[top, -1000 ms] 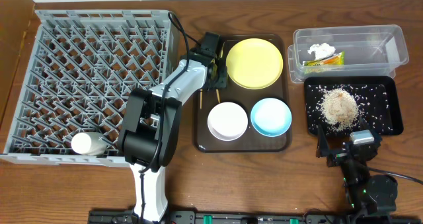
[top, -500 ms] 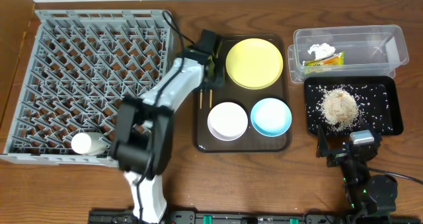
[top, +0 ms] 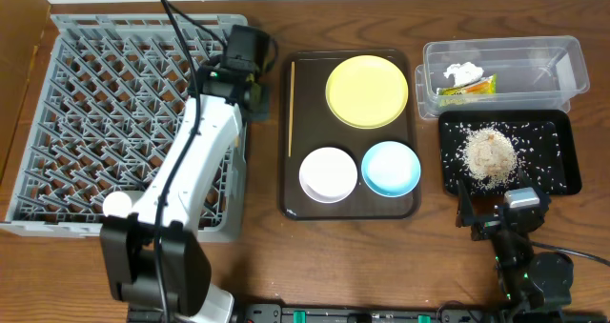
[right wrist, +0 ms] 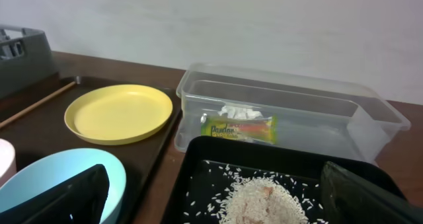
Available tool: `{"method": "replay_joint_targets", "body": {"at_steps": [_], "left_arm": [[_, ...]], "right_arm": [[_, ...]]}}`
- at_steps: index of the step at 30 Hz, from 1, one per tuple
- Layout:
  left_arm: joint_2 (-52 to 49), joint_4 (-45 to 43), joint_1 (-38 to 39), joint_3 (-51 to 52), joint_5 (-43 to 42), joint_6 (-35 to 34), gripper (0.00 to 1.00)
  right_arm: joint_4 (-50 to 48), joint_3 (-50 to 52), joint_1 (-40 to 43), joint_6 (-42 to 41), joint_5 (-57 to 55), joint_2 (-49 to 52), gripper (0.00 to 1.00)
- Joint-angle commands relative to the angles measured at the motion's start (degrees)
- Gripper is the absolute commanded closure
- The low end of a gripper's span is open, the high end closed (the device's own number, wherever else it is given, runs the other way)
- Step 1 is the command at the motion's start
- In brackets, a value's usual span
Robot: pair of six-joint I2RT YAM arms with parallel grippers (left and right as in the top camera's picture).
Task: Sort waste into correct bins and load items into the dishwasher
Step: 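Grasp the chopsticks with the left gripper and place them in the rack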
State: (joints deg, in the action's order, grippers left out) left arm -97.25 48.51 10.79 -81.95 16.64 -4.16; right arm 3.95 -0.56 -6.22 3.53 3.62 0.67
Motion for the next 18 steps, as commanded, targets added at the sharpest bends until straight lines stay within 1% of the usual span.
{"method": "replay_joint_targets", "body": {"at_steps": [1, 4, 6, 8, 10, 11, 12, 14, 15, 18], "left_arm": [[-1.9, -0.3, -3.0, 1.0, 1.9, 2.2, 0.92], [-2.6, -0.9, -4.3, 1.0, 0.9, 2.4, 0.92], [-3.2, -1.0, -4.6, 1.0, -1.0, 5.4, 0.92], [-4.1, -0.8, -4.6, 1.0, -1.1, 8.3, 0.86], [-4.5, -0.8, -4.6, 1.0, -0.7, 8.9, 0.83], [-4.5, -0.9, -4.6, 0.9, -0.7, 8.8, 0.78], [-4.1, -0.8, -4.5, 0.7, -0.8, 8.1, 0.69], [-3.1, -0.6, -3.9, 0.1, -1.7, 6.3, 0.62], [-2.5, -0.6, -3.5, -0.3, -3.3, 5.8, 0.57], [-0.7, -1.5, -1.5, -0.7, -13.9, 5.6, 0.56]], "right_arm": [[0.0, 0.2, 0.2, -0.7, 0.0, -0.3, 0.01], [0.0, 0.2, 0.2, -0.7, 0.0, -0.3, 0.01], [0.0, 0.2, 0.2, -0.7, 0.0, -0.3, 0.01], [0.0, 0.2, 0.2, -0.7, 0.0, -0.3, 0.01], [0.0, 0.2, 0.2, -0.7, 0.0, -0.3, 0.01], [0.0, 0.2, 0.2, -0.7, 0.0, -0.3, 0.01], [0.0, 0.2, 0.2, -0.7, 0.0, -0.3, 0.01], [0.0, 0.2, 0.2, -0.7, 0.0, -0.3, 0.01], [0.0, 0.2, 0.2, -0.7, 0.0, -0.3, 0.01], [0.0, 0.2, 0.2, -0.7, 0.0, -0.3, 0.01]]}}
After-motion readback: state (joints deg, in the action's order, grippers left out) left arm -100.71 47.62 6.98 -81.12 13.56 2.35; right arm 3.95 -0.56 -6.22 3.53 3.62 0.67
